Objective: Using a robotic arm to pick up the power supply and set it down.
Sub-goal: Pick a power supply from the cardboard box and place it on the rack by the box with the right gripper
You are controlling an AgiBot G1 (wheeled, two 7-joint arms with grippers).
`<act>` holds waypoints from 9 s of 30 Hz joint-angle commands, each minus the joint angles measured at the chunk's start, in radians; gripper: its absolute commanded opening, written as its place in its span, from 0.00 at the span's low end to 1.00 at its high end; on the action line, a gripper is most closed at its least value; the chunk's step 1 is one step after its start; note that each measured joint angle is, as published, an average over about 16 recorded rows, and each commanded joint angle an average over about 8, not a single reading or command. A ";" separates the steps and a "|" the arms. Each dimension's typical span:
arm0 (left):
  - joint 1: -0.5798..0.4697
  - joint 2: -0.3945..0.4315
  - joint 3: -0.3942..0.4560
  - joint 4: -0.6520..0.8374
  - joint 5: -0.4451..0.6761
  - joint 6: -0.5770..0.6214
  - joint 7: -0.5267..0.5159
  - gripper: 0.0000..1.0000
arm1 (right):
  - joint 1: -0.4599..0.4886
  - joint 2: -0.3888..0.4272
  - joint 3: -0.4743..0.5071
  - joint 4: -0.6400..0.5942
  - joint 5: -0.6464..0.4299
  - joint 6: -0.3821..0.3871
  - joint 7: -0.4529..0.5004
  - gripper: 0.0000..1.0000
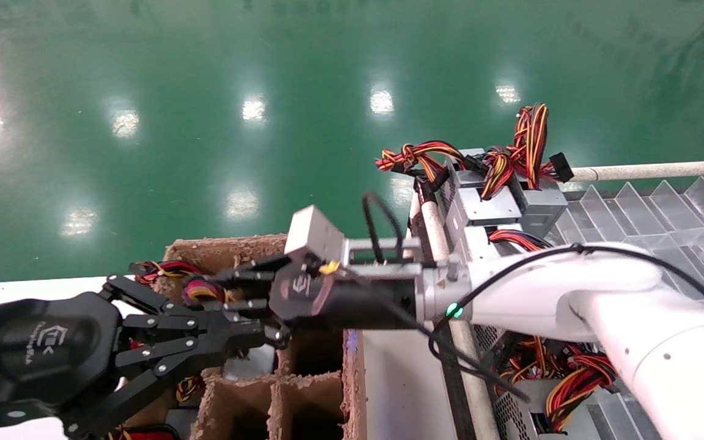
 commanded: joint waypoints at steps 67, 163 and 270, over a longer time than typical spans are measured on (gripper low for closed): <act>0.000 0.000 0.000 0.000 0.000 0.000 0.000 0.00 | 0.483 0.870 -0.092 0.118 -0.037 -0.138 0.026 0.00; 0.000 0.000 0.001 0.000 0.000 0.000 0.000 0.00 | 0.289 0.639 -0.055 -0.104 0.141 -0.110 -0.183 0.00; 0.000 0.000 0.001 0.000 -0.001 0.000 0.001 0.00 | 0.303 0.774 -0.131 -0.092 0.081 -0.151 -0.196 1.00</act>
